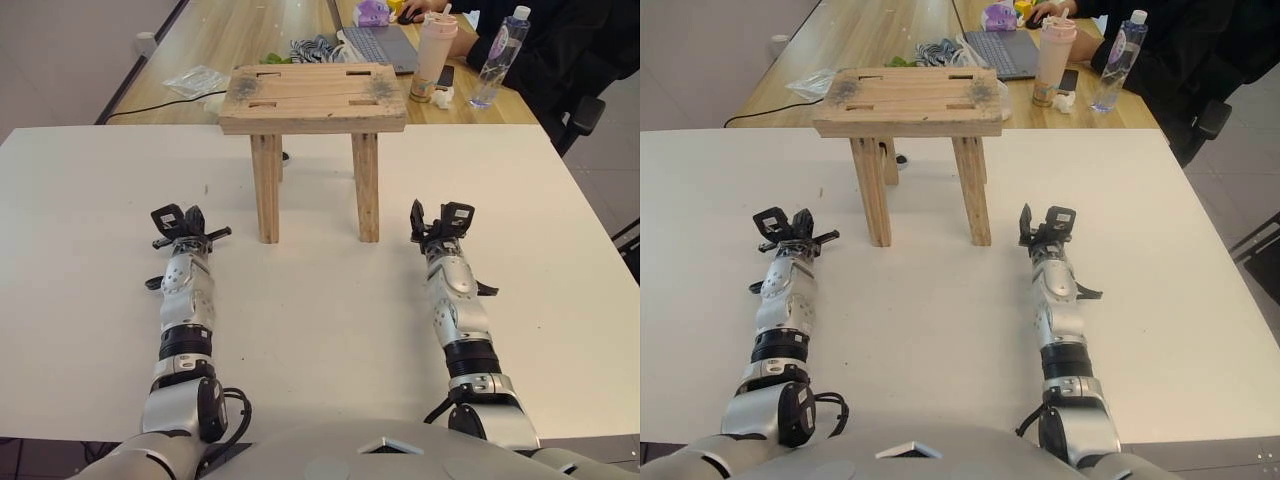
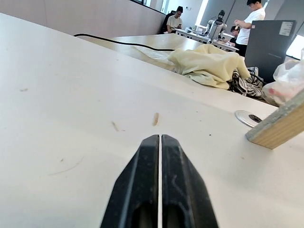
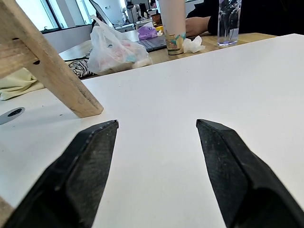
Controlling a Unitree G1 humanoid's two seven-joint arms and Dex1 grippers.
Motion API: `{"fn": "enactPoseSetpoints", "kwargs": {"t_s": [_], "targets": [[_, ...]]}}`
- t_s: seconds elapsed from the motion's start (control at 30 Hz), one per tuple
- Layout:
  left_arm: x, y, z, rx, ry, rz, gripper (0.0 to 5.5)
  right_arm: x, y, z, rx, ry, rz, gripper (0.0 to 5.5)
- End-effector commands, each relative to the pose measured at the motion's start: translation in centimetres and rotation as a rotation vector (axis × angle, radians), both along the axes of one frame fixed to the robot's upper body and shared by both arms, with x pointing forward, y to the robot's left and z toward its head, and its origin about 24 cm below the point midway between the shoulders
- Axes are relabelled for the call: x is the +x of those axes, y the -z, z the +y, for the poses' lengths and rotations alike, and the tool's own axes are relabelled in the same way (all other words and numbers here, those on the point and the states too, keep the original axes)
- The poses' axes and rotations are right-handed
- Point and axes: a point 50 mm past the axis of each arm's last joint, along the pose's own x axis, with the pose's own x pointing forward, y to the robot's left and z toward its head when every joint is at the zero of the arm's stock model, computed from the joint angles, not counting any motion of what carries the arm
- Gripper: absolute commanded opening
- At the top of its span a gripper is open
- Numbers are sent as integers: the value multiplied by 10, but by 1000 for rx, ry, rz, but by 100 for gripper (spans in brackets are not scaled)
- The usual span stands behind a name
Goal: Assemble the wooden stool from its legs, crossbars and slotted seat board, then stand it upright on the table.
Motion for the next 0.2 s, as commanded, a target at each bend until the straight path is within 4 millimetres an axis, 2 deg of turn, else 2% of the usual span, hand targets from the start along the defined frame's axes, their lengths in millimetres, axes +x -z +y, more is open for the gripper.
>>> {"fn": "enactPoseSetpoints", "kwargs": {"t_s": [0.03, 0.07, 0.1, 0.2], "targets": [[12, -13, 8, 1, -23, -24, 4, 2, 9, 1, -20, -5, 22, 304], [19, -12, 1, -40, -8, -31, 4, 1, 12, -6, -43, 8, 37, 304], [21, -10, 4, -7, -13, -5, 4, 5, 6, -3, -16, 18, 26, 304], [14, -17, 39, -22, -146, -8, 4, 15, -6, 23, 21, -39, -37, 304]]}}
